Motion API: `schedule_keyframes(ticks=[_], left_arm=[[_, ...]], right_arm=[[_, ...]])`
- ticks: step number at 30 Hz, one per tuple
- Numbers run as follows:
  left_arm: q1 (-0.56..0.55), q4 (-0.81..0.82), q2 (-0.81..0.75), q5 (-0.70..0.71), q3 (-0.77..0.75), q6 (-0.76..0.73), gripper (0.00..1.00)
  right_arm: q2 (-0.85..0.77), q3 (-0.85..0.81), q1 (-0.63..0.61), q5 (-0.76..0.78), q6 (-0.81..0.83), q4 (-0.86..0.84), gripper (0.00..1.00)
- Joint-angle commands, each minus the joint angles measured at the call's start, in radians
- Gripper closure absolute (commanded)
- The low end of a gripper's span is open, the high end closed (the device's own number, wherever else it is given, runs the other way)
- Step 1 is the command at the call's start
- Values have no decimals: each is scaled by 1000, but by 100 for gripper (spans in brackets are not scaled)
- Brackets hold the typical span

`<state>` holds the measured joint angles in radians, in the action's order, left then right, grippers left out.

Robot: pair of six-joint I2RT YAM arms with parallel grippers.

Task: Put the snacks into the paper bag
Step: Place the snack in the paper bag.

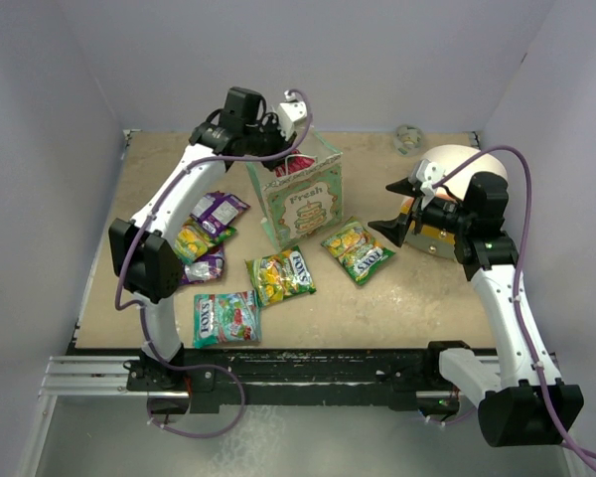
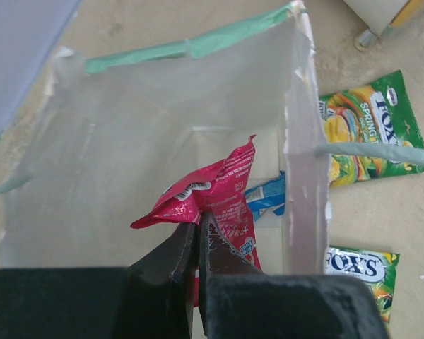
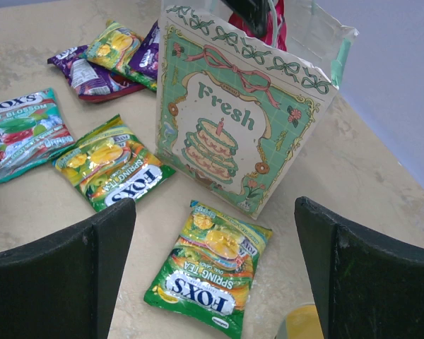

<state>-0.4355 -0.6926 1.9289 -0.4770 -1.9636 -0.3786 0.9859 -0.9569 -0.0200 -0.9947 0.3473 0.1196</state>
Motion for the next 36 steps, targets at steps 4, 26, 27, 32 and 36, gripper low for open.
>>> schedule_keyframes(ticks=[4, 26, 27, 32, 36], left_arm=[[-23, -35, 24, -16, -21, -2, 94], [-22, -86, -30, -94, 8, -3, 75], [-22, -84, -35, -90, 8, -9, 74], [-22, -46, -80, -44, 36, -54, 67], [-22, -13, -122, 4, 54, -82, 61]], right_arm=[[-24, 7, 3, -33, -14, -47, 5], [-27, 21, 3, -44, -30, -72, 5], [-27, 21, 3, -45, -29, -71, 5], [-26, 22, 3, -44, -29, -71, 5], [-25, 21, 3, -37, -27, -73, 4]])
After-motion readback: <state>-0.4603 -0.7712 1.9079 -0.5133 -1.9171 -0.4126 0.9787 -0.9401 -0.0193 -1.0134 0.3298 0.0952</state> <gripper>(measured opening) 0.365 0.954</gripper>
